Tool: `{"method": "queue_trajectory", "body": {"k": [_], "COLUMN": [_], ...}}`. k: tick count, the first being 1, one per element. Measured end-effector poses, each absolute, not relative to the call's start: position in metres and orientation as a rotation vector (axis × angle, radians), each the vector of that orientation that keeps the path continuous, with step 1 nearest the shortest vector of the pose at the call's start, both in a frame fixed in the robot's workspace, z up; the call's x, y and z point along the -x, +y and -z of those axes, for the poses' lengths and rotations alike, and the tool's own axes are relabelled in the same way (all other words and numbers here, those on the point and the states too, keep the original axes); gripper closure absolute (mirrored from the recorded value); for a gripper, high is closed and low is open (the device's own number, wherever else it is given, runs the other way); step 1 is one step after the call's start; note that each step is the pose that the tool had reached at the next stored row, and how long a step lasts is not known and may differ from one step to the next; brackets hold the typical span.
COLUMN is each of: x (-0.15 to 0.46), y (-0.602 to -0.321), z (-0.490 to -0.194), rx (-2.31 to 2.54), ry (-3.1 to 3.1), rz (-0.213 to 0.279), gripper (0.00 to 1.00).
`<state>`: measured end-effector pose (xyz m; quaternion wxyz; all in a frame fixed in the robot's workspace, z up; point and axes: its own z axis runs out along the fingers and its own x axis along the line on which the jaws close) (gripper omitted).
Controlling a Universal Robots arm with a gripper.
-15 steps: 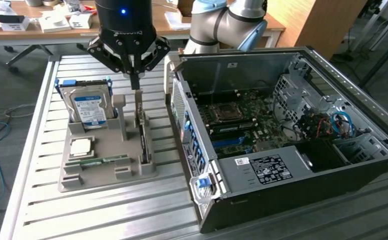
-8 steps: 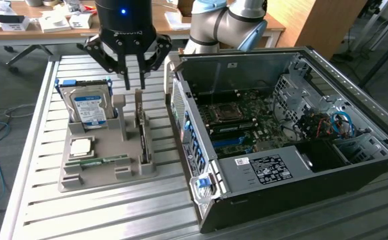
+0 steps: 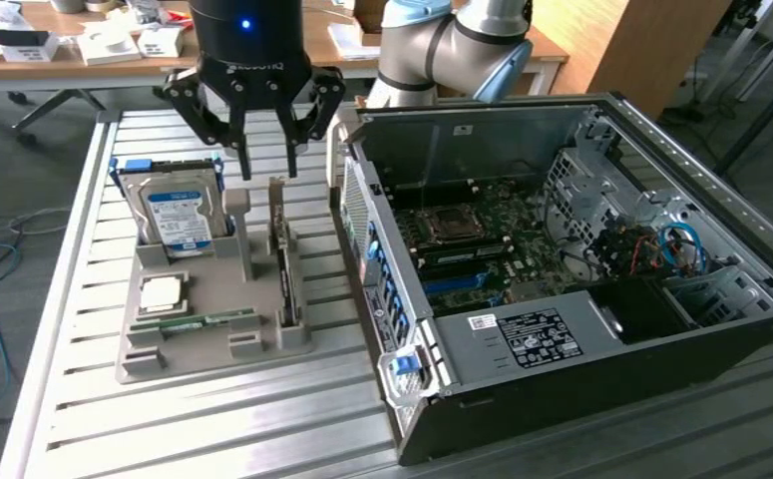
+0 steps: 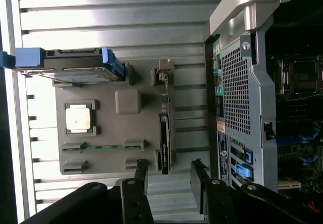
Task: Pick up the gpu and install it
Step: 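Pick up the gpu and move the gpu toward the slot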
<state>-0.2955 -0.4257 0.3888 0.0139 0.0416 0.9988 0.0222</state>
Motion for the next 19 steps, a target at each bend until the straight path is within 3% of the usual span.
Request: {"method": "queue_trajectory", "body": {"k": [19], "x": [0.296], "y": [-0.426], "z": [-0.354], "rx": [-0.129], "ry": [3.110], "rz": [-0.069], "gripper": [0.53]}}
